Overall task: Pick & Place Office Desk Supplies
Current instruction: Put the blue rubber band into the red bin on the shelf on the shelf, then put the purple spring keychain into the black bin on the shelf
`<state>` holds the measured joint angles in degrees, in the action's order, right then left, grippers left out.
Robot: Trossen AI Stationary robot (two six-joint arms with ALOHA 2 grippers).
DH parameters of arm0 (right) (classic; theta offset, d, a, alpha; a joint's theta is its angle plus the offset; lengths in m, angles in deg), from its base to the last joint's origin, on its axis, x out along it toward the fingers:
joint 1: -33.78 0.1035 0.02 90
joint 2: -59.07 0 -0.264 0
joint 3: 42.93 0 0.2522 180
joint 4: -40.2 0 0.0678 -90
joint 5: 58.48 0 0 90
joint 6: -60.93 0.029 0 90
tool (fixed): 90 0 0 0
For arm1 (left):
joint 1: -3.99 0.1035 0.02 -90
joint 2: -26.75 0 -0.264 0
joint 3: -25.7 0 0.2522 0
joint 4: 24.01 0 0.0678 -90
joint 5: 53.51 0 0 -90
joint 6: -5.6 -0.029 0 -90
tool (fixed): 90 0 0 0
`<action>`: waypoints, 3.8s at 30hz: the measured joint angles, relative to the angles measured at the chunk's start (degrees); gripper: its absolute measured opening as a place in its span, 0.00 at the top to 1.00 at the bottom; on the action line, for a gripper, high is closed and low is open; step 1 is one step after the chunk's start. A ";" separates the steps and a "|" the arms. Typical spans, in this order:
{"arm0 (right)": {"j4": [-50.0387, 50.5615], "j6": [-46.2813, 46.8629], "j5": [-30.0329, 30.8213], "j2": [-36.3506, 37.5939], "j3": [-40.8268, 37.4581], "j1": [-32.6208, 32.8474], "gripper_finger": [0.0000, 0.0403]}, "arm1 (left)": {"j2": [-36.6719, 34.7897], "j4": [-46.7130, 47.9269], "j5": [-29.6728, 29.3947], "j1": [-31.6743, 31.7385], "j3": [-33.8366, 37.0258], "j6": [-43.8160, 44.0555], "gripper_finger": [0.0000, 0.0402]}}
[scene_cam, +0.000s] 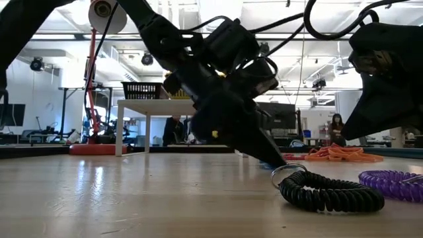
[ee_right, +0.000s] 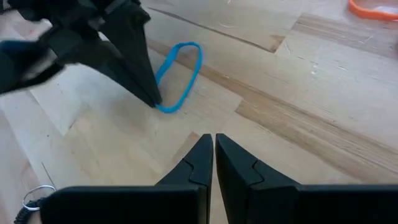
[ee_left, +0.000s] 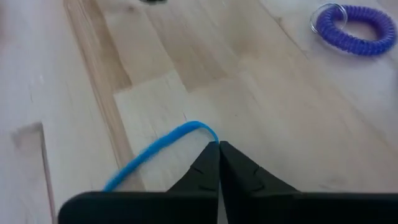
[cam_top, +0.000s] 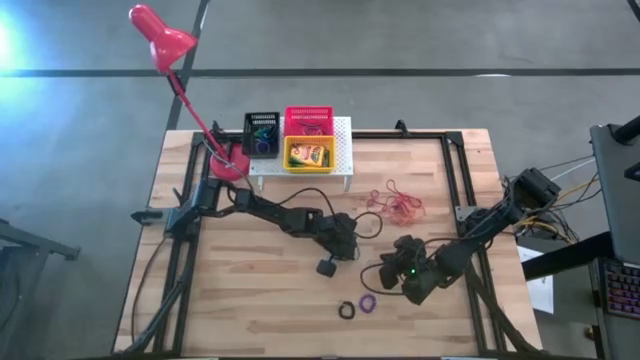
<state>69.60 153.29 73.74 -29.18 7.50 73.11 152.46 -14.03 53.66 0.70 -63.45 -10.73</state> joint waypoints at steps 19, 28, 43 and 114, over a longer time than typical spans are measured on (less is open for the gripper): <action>-6.57 -6.25 7.37 -1.45 -0.04 0.04 0.96 | -32.76 1.68 0.25 -1.92 7.86 -0.32 1.00; -20.32 -13.26 9.40 -8.31 0.62 -0.07 0.96 | -47.50 5.07 -14.27 -1.89 8.13 0.32 1.00; -25.83 -22.91 9.16 -15.58 7.21 -0.81 0.96 | -52.50 26.16 -32.17 7.47 -0.43 2.30 1.00; -16.98 -45.09 -10.28 -5.96 7.19 -10.53 0.83 | -49.86 24.28 -6.63 32.57 8.05 6.65 0.51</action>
<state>52.62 108.20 63.45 -35.14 14.69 62.57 102.61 10.25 47.02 33.27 -55.41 -4.08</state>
